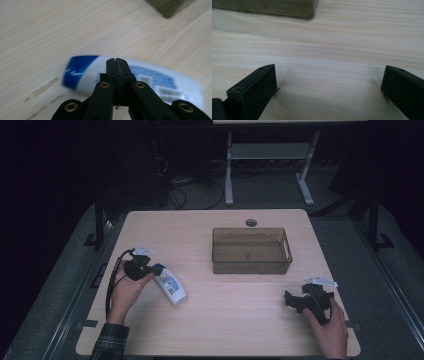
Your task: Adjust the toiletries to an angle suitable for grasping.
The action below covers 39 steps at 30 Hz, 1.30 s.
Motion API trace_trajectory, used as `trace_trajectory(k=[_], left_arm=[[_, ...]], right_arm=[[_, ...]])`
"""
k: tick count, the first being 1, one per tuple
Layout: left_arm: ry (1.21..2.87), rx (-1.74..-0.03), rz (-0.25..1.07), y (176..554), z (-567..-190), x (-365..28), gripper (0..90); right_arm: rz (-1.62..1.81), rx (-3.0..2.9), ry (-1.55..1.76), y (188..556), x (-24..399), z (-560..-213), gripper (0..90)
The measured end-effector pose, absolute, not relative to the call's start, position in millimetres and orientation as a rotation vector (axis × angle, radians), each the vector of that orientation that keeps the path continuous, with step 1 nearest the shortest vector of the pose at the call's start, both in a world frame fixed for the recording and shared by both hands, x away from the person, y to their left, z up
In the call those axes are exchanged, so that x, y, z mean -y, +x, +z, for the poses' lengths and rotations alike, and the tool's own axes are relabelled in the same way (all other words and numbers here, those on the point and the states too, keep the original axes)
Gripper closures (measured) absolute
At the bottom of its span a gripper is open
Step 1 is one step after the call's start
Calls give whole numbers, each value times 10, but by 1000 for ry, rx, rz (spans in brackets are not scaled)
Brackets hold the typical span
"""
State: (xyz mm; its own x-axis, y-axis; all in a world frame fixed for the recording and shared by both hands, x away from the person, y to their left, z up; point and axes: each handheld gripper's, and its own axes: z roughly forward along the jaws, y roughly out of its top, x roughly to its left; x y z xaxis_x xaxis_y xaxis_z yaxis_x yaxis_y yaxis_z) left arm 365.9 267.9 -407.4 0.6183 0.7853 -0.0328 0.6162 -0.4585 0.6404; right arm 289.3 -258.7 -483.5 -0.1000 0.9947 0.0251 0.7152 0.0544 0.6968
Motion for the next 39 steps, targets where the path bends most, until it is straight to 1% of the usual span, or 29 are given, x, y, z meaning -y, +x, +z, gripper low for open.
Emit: trace_trajectory(k=[1,2,7,13,18,39], left_arm=[[2224,-1096,356,3659,-4074,-2679,900],[2207,-1132,363,3674,-4089,-2782,900],[2219,-1208,385,3720,-4184,-2989,900],[2219,-1260,365,3779,-4303,-3109,900],[2246,-1271,338,3842,-4392,-3099,900],[2255,-1266,305,3961,-4440,-3005,900]], right_arm=[[784,-1869,1706,2893,2587,-4835,0],[784,-1869,1706,2894,2587,-4835,0],[783,-1871,1703,2895,2586,-4836,0],[783,-1871,1703,2895,2586,-4835,0],[783,-1871,1703,2895,2586,-4835,0],[782,-1868,1709,2890,2581,-4834,0]])
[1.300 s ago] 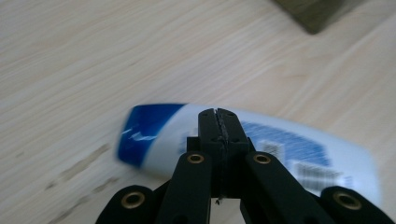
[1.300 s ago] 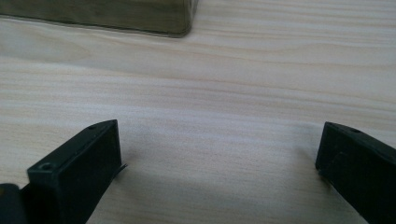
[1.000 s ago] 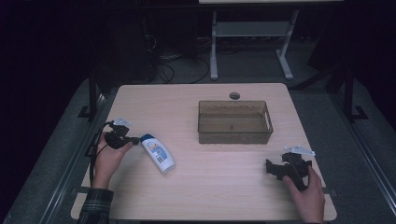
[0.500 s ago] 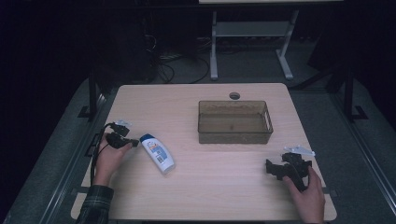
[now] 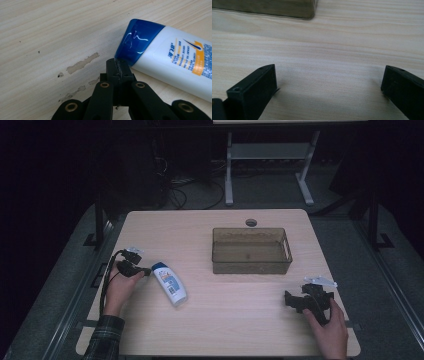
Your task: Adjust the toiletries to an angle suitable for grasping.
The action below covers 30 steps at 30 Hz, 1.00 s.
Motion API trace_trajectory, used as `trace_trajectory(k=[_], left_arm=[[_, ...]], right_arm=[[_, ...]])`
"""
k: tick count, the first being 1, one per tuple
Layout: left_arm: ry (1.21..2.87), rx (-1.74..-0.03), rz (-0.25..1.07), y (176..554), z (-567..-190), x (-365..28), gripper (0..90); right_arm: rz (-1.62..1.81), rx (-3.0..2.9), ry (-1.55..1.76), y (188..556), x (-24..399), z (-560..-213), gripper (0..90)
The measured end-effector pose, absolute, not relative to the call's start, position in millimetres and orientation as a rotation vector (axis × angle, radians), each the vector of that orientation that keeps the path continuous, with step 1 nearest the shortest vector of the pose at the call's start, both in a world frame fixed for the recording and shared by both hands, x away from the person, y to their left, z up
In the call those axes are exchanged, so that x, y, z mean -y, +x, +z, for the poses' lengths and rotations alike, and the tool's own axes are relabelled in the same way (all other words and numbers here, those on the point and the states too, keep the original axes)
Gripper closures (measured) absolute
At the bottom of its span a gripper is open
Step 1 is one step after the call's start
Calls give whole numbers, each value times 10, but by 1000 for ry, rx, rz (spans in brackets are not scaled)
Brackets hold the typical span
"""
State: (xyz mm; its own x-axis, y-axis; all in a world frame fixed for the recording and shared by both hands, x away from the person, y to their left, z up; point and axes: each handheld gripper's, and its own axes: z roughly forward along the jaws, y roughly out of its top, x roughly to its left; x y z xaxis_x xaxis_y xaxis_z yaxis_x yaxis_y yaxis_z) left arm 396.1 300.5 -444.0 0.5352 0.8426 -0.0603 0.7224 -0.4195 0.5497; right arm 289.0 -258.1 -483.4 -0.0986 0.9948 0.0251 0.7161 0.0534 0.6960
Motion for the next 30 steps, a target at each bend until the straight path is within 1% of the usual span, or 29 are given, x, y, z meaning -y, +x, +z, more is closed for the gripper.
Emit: trace_trajectory(k=[18,30], left_arm=[[2269,-1224,286,4076,-4359,-2807,900],[2259,-1186,257,4145,-4352,-2585,900]], right_arm=[[782,-1868,1709,2889,2581,-4834,0],[782,-1867,1709,2890,2581,-4835,0]])
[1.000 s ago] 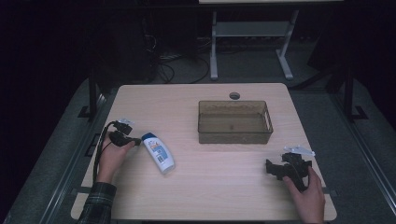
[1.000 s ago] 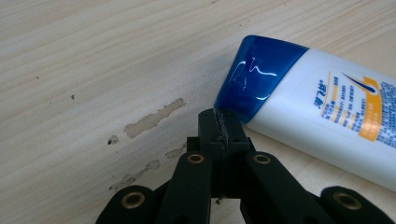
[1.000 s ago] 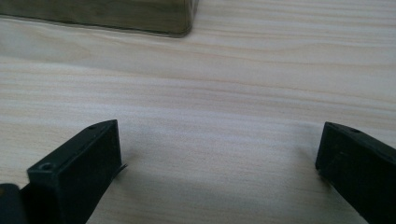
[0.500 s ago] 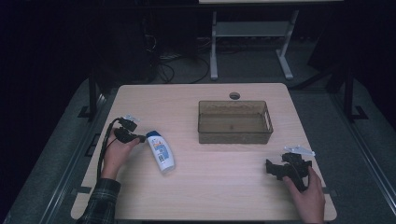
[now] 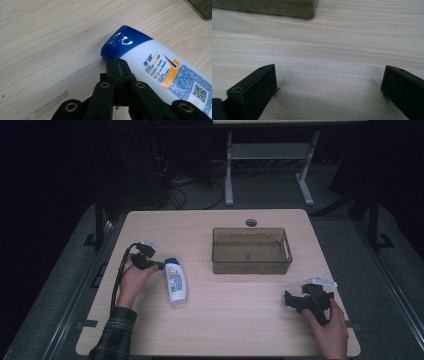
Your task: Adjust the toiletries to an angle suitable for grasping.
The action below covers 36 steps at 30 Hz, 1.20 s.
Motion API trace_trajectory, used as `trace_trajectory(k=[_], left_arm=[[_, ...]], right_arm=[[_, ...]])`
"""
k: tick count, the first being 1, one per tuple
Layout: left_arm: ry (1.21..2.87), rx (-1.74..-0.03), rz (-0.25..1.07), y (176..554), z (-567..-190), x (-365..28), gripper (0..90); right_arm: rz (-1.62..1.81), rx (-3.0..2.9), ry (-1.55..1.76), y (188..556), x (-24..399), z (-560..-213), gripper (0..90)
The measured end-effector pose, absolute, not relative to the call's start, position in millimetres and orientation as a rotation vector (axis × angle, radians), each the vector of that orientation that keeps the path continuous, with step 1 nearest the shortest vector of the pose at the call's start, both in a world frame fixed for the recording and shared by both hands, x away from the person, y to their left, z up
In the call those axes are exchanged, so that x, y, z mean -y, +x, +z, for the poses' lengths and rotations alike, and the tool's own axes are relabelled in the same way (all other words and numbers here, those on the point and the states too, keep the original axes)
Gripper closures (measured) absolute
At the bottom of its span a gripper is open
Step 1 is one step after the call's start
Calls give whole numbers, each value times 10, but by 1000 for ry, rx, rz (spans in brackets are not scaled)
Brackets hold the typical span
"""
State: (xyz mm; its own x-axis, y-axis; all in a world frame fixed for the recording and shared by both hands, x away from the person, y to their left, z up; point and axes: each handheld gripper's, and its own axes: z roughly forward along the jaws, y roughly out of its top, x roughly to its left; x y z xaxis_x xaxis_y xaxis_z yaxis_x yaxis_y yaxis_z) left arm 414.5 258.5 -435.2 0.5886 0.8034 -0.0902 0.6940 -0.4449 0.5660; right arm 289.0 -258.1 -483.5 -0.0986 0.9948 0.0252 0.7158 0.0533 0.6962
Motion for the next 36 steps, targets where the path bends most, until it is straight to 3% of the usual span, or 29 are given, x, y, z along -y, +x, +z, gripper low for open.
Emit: trace_trajectory(k=[36], left_arm=[[2336,-1035,177,4099,-4410,-2010,900]], right_arm=[[782,-1868,1707,2890,2582,-4835,0]])
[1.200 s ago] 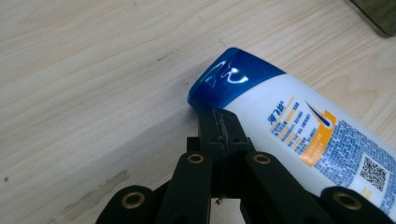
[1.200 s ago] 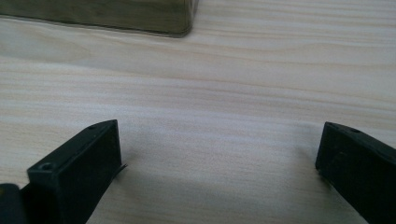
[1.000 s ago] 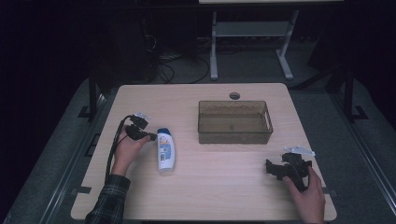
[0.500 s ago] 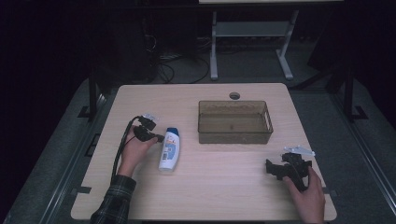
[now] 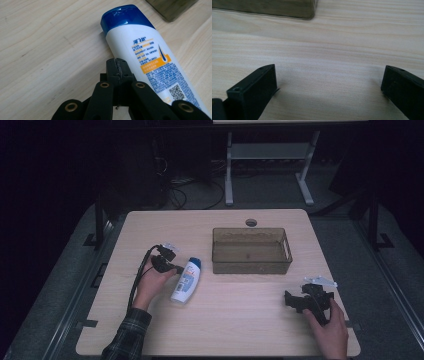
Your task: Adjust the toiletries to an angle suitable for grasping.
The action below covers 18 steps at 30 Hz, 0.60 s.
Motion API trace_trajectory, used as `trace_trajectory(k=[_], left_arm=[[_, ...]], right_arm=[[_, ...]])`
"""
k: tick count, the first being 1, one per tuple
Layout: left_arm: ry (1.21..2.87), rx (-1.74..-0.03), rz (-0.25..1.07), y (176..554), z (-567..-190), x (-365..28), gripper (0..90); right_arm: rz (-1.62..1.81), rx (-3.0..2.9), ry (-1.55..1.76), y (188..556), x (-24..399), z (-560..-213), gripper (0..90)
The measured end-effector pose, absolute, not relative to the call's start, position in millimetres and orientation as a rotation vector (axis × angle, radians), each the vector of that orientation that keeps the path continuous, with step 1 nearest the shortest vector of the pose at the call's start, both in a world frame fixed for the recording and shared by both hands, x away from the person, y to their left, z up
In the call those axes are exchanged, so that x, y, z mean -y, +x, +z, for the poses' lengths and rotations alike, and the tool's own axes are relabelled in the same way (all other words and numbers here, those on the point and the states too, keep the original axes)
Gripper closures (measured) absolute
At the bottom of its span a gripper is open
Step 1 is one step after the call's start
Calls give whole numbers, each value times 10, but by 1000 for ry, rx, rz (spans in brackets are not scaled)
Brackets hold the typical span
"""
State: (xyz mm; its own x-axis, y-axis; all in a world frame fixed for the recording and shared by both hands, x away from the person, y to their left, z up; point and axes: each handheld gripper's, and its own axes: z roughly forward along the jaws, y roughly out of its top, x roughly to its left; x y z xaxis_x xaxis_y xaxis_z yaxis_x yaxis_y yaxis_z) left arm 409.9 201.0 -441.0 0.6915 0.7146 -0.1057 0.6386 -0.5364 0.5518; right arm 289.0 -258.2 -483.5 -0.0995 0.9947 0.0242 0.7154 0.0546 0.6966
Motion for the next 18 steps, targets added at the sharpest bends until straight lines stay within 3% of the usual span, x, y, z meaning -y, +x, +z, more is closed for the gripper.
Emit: trace_trajectory(k=[18], left_arm=[[2365,-974,160,4048,-4393,-1806,900]], right_arm=[[782,-1868,1708,2890,2582,-4835,0]])
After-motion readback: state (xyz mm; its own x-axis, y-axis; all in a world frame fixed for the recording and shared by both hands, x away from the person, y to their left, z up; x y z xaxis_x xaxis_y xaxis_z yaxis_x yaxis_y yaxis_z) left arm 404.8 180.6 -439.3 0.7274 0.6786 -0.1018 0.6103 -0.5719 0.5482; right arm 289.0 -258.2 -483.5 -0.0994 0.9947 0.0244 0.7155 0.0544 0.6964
